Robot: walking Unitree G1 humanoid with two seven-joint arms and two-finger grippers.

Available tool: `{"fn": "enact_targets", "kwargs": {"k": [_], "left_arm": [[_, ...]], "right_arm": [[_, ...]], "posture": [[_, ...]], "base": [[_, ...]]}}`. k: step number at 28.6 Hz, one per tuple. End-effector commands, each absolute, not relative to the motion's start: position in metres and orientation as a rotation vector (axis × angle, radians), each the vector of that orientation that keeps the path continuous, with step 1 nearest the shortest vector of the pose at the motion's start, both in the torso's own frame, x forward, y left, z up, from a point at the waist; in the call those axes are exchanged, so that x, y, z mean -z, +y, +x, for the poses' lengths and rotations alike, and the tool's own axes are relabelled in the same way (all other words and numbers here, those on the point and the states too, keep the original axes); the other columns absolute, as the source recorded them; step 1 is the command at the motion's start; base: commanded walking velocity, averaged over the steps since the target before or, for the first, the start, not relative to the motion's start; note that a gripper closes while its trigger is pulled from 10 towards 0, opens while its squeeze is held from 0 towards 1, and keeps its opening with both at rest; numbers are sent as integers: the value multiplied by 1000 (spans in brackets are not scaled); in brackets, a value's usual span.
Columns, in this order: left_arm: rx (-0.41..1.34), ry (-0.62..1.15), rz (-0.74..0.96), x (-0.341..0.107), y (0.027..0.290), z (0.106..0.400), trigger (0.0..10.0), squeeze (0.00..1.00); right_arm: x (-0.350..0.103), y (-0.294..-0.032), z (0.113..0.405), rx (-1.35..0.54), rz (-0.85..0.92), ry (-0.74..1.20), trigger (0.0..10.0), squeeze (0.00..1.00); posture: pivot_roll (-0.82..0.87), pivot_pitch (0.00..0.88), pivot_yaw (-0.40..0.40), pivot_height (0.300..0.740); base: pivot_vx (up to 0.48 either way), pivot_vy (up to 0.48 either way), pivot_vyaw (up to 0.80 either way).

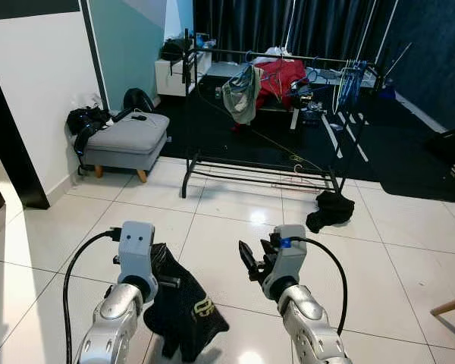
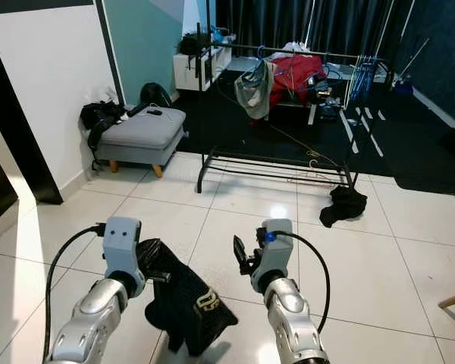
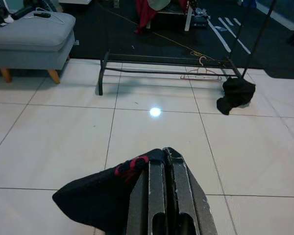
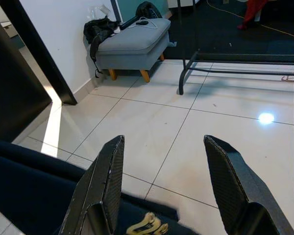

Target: Hang hanger

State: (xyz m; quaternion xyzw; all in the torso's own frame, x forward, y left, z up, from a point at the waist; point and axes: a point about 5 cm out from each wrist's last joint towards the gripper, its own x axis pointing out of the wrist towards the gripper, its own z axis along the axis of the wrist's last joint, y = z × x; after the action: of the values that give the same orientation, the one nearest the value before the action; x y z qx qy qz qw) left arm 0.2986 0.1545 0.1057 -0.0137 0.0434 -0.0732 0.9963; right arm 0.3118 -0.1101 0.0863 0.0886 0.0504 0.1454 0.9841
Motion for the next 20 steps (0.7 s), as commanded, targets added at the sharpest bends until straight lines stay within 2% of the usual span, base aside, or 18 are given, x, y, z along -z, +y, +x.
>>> {"fn": "enact_targets", "kwargs": {"k": [1,6,20], "left_arm": [[156,46,-21,-114,155,299,10000,0],[154,41,-14,-114,154,299,10000,0],[183,18,8,-114,153,297,10000,0]], "right_arm": [[-85,-111,311,-290,168,102,10000,0],[-85,-111,312,-289,167,101,10000,0],[-85,-106,313,-300,159,96,10000,0]], "posture": [[56,4,-17,740],[56,4,-20,740],[58,3,-24,740]], "base": [[0,0,0],[0,0,0],[336,0,0]]}}
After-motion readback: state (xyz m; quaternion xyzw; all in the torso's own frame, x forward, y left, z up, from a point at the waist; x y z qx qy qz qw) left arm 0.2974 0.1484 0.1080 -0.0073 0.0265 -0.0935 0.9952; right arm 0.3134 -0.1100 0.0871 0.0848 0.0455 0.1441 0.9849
